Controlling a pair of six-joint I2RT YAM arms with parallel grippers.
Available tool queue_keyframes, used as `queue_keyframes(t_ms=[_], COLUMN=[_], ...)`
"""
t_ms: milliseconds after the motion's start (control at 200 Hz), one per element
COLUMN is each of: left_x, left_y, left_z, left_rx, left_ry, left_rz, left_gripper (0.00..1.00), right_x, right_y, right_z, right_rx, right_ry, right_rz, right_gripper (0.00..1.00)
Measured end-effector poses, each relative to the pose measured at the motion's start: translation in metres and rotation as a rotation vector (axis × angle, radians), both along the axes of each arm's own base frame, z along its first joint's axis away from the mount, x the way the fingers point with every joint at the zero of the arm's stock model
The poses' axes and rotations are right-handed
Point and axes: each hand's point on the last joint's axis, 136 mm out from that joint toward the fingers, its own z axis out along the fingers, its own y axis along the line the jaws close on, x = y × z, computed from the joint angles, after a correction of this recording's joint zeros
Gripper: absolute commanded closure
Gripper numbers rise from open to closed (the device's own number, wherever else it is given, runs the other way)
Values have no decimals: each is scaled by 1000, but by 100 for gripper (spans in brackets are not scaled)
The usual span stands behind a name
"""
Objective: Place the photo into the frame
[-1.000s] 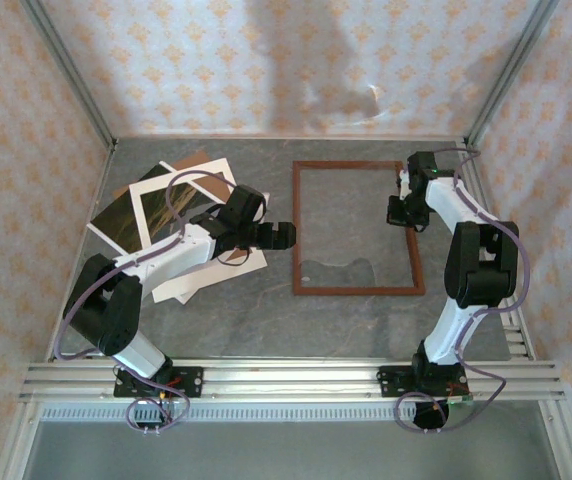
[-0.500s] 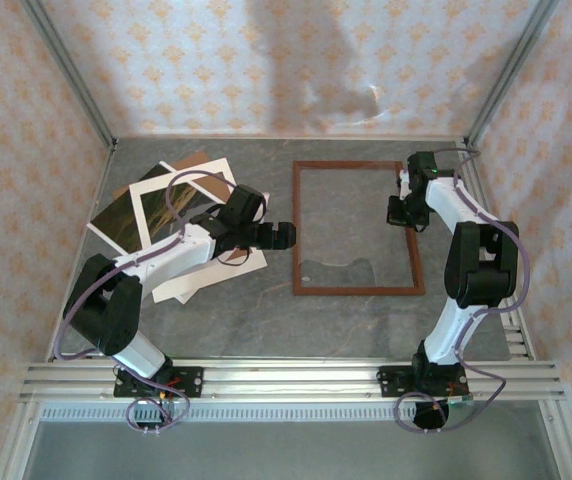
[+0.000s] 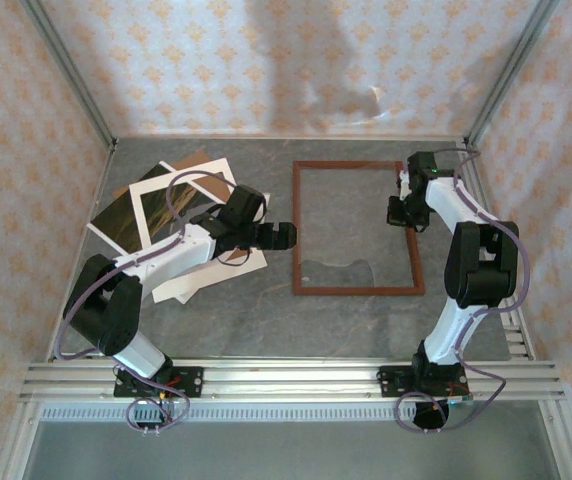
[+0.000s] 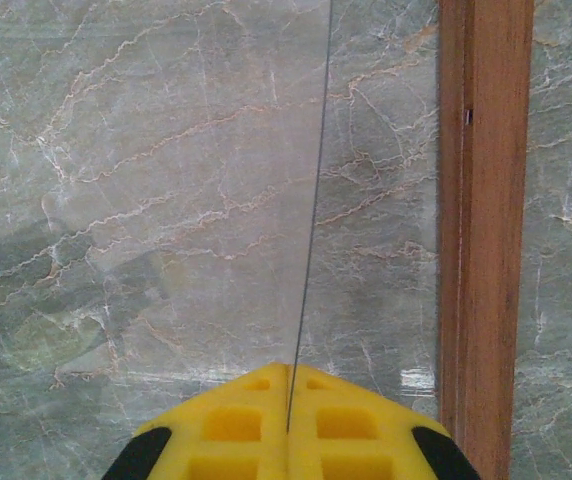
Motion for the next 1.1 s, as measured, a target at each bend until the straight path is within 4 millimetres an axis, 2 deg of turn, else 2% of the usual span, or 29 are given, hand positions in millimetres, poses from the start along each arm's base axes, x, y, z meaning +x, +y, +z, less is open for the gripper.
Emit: queue_keyframes(t_ms=[1101], left_x=[0], left_y=[-1], left_z=[0], left_rx=[0], left_ry=[0], left_rz=[-2], left_gripper=[1], right_x=[-1], right_y=[-3], right_z=[-4], right_rx=[-7], right_ry=[18], right_rz=[-7], right_gripper=[100])
